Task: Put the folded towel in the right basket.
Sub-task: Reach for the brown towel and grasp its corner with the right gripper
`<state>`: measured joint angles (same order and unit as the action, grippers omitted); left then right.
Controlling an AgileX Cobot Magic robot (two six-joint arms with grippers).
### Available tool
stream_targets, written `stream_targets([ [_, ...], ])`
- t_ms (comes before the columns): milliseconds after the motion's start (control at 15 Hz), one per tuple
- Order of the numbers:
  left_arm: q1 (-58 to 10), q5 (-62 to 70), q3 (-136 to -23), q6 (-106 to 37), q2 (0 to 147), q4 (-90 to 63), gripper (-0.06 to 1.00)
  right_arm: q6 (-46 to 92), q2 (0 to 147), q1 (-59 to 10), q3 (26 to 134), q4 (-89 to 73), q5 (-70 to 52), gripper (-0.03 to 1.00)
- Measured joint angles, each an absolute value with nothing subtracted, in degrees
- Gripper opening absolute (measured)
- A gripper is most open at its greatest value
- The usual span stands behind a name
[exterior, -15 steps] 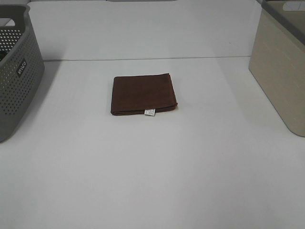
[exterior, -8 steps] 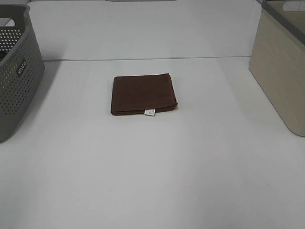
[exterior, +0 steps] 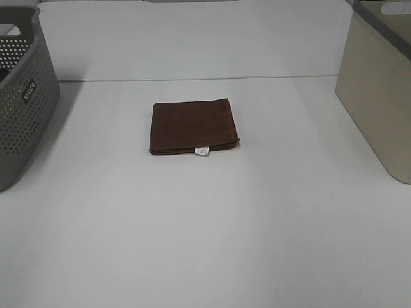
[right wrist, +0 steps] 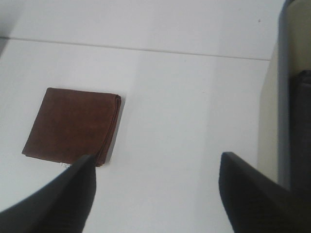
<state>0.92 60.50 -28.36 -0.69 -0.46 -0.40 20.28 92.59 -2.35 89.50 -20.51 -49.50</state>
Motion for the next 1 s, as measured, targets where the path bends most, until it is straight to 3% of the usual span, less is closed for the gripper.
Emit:
stream_targets([
  [467, 0.9, 60.5, -28.4, -0.7, -0.5, -0.4, 0.97, 19.8, 109.3, -13.6, 100.7, -20.7, -51.1, 0.68],
  [1000, 0.9, 60.5, -28.4, -0.7, -0.5, -0.4, 0.97, 11.4, 131.0, -13.1, 115.4, -24.7, -63.0, 0.68],
])
